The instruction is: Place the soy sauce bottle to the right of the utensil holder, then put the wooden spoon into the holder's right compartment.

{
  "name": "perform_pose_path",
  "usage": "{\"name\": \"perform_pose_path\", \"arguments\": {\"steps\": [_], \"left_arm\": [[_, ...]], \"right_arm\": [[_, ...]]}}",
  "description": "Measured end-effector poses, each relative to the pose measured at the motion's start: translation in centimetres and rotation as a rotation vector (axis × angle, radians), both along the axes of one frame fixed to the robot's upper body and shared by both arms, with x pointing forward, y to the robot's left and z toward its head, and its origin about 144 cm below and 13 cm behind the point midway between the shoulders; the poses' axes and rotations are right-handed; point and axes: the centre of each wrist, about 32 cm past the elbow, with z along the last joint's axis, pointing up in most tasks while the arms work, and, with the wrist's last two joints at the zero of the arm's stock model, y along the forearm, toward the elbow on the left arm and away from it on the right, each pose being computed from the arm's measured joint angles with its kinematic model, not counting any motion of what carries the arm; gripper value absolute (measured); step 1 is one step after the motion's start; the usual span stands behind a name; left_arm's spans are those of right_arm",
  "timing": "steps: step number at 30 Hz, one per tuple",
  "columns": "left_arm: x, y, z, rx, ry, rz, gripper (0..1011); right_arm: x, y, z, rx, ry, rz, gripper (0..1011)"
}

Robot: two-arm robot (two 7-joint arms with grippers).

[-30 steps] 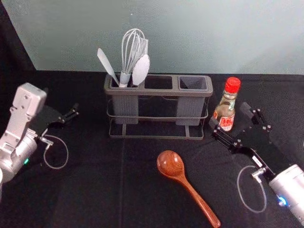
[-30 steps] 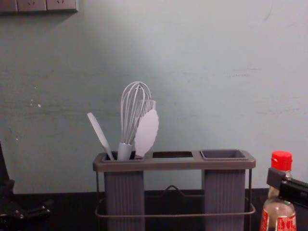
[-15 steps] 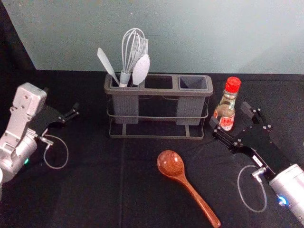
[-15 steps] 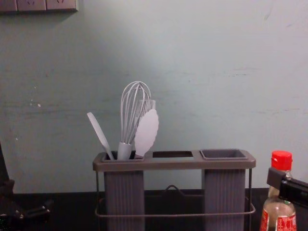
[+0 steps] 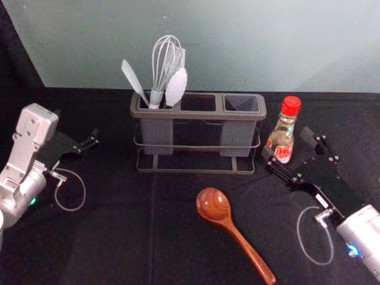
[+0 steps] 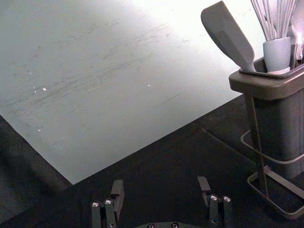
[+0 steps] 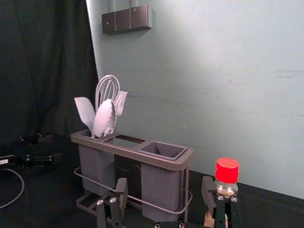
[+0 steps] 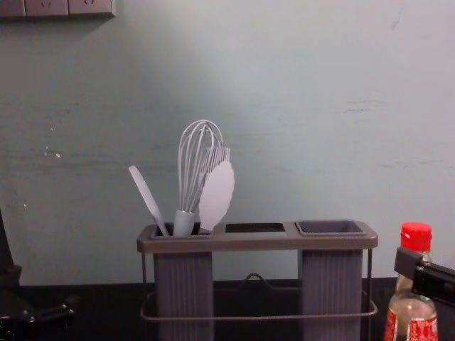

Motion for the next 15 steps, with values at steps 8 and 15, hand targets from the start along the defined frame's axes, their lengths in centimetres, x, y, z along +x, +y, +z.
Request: {"name": "perform_pose_path", "arguments": {"steps": [8,15], "left_arm": [[0.00,0.00,0.00,0.000,0.000,0.000,1010],[0.00,0.00,0.00,0.000,0.000,0.000,1011]], "right_arm": [[0.00,0.00,0.00,0.000,0.000,0.000,1000],[0.00,0.00,0.00,0.000,0.000,0.000,1002]]}}
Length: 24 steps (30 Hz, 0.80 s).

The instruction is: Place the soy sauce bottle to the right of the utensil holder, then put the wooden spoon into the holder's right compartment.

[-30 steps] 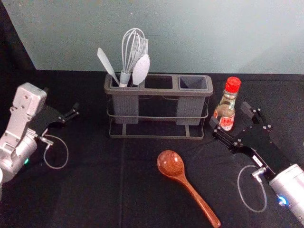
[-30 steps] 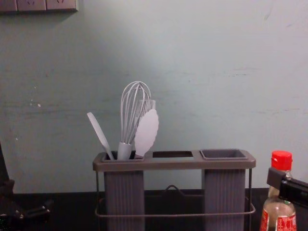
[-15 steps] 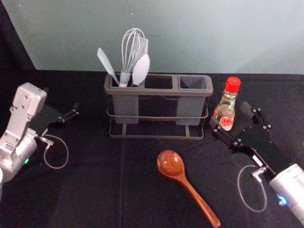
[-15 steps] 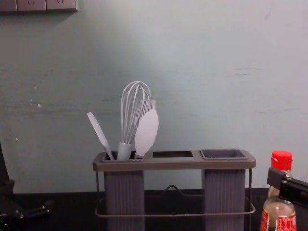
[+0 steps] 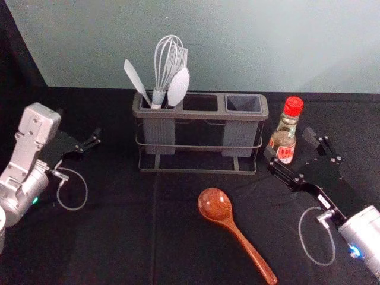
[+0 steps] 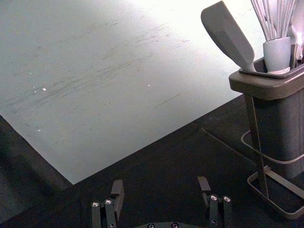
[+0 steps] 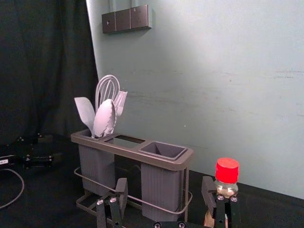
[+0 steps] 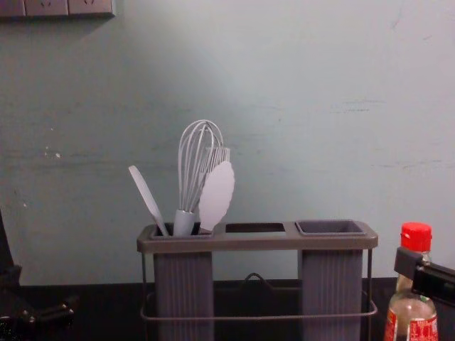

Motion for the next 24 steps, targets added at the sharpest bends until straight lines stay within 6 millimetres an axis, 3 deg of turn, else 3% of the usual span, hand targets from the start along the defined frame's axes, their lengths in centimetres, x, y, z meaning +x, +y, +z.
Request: {"name": "perform_pose_path", "arguments": {"steps": [24], "left_arm": [[0.00,0.00,0.00,0.000,0.000,0.000,1011]], "right_arm": [[0.00,0.00,0.00,0.000,0.000,0.000,1000]]}}
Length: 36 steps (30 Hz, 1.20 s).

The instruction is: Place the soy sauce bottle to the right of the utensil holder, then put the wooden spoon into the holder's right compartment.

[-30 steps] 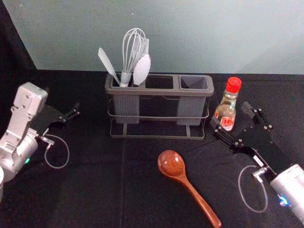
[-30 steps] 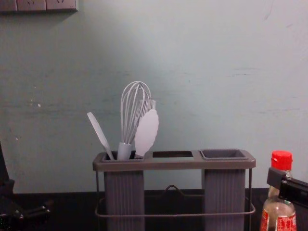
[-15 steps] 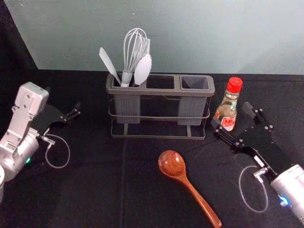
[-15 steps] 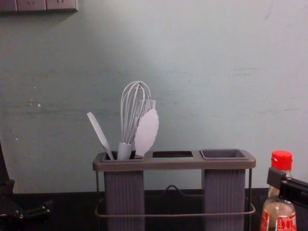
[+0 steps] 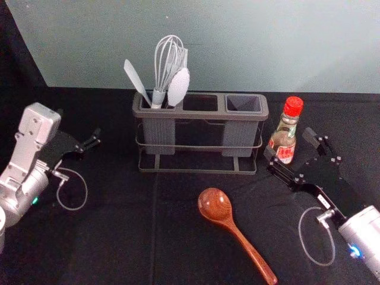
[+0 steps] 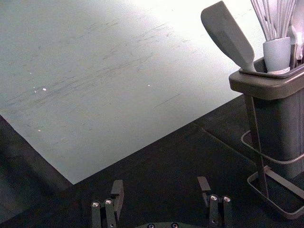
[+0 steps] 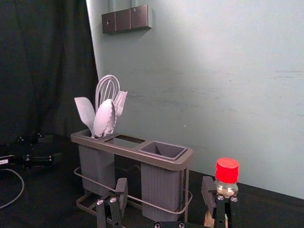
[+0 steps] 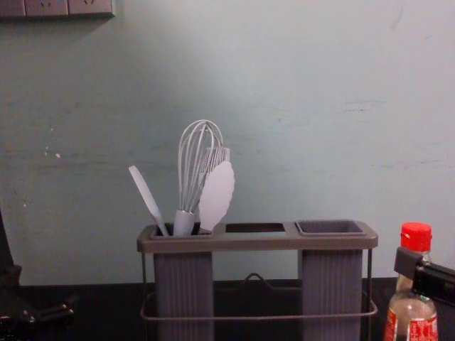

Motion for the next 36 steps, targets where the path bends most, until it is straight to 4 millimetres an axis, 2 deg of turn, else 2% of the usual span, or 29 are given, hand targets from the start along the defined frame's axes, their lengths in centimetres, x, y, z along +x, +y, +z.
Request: {"name": "perform_pose_path", "arguments": {"steps": [25,36], "left_arm": [[0.0,0.0,0.0,0.000,0.000,0.000,1011],[0.0,0.0,0.0,0.000,0.000,0.000,1011]], "right_arm": [[0.1,-0.1,0.3,-0.006,0.024,0.008,1002],[0.3,0.9,4.8,-0.163,0.265,0.078,1000]]}}
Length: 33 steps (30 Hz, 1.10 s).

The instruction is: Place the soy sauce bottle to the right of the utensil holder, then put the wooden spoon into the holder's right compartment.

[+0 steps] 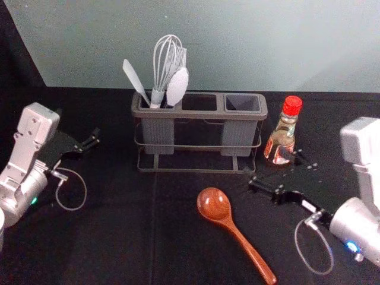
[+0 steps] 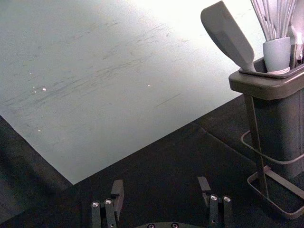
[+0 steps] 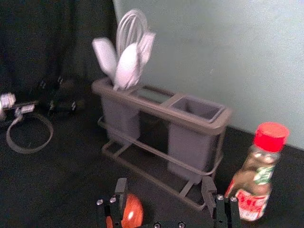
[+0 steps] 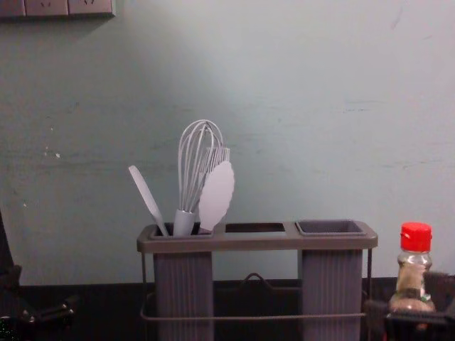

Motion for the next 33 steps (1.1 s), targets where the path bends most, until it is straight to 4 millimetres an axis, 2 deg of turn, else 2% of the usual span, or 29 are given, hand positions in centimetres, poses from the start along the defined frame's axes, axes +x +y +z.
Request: {"name": "perform_pose_path", "arguments": {"steps": [5,11,17,33], "left_arm": [[0.0,0.0,0.0,0.000,0.000,0.000,1011],[0.0,0.0,0.0,0.000,0.000,0.000,1011],[0.0,0.0,0.0,0.000,0.000,0.000,1011],[0.0,0.0,0.0,0.000,0.000,0.000,1011]], "right_arm": [[0.4,1.5,2.0,-0.097,0.104,0.046,1002],[1.2,3.4,3.3,-0.182,0.185,0.061,1000],[3.2,6.2,4.3,-0.280,0.288,0.056,1000],[6.1,10.9,3.8,-0.422,0.410,0.070,1000]]}}
